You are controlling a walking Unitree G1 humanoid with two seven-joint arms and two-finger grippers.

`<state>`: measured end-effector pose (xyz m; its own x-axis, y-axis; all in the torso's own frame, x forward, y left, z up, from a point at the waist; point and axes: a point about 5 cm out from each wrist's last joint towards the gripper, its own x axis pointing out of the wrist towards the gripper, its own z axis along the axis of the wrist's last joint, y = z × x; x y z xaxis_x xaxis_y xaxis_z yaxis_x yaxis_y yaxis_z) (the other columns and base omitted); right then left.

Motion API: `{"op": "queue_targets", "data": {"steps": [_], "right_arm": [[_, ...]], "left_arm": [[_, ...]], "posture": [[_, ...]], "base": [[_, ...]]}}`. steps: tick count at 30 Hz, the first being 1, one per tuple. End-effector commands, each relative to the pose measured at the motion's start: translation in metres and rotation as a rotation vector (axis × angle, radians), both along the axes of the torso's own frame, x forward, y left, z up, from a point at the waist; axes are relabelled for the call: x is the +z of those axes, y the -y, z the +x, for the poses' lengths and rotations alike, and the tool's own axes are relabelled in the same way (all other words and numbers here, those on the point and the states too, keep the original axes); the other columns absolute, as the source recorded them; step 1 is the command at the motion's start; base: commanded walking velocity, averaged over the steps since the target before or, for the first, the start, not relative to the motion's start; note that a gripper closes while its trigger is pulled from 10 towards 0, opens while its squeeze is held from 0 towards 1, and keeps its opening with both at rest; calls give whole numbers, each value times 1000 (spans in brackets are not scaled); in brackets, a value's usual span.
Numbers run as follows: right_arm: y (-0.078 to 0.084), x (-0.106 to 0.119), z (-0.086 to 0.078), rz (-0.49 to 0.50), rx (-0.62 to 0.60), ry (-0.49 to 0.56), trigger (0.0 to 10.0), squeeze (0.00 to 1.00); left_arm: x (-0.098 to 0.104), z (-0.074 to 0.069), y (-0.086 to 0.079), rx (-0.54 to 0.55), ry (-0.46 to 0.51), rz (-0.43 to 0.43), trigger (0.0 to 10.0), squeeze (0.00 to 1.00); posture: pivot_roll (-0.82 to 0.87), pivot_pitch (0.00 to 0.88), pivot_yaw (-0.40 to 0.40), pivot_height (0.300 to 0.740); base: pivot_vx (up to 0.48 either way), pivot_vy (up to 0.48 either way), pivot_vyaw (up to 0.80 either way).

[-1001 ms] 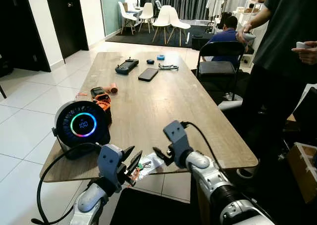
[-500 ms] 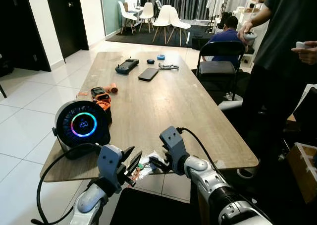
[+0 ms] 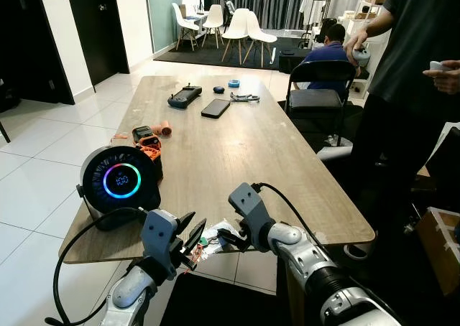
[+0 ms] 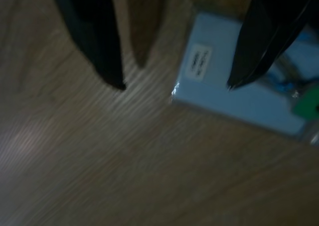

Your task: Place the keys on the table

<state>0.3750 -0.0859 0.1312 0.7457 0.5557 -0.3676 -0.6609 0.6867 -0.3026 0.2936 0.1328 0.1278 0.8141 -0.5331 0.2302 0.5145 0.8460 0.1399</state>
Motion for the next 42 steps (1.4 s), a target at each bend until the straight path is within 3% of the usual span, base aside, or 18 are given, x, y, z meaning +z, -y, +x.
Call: {"op": "queue_targets", "data": {"steps": [1, 13, 25, 27, 29, 33, 42], "right_arm": [[11, -22, -6, -87, -31, -85, 10000, 0], [35, -24, -4, -121, -117, -113, 10000, 0], [76, -29, -3, -159, -296, -129, 10000, 0], [93, -29, -3, -163, -376, -127, 10000, 0], [93, -29, -3, -163, -376, -127, 10000, 0], [109, -27, -3, -165, -441, -122, 10000, 0], [108, -27, -2, -144, -453, -114, 10000, 0]], "left_arm": [[-3, -3, 1, 0, -12, -7, 10000, 0], [-3, -3, 1, -4, -11, -7, 10000, 0], [-3, -4, 2, -6, -11, -7, 10000, 0], [-3, -4, 2, -4, -11, -6, 10000, 0], [-3, -4, 2, -4, -11, -6, 10000, 0], [-3, -4, 2, -6, -12, -6, 10000, 0], [-3, -3, 3, -9, -12, -7, 10000, 0]], "posture": [[24, 121, -31, 740], [23, 115, -29, 740], [28, 117, -29, 740], [28, 117, -28, 740], [28, 117, -28, 740], [26, 118, -25, 740], [24, 117, -24, 740]], "base": [[0, 0, 0], [0, 0, 0], [0, 0, 0], [0, 0, 0], [0, 0, 0], [0, 0, 0], [0, 0, 0]]}}
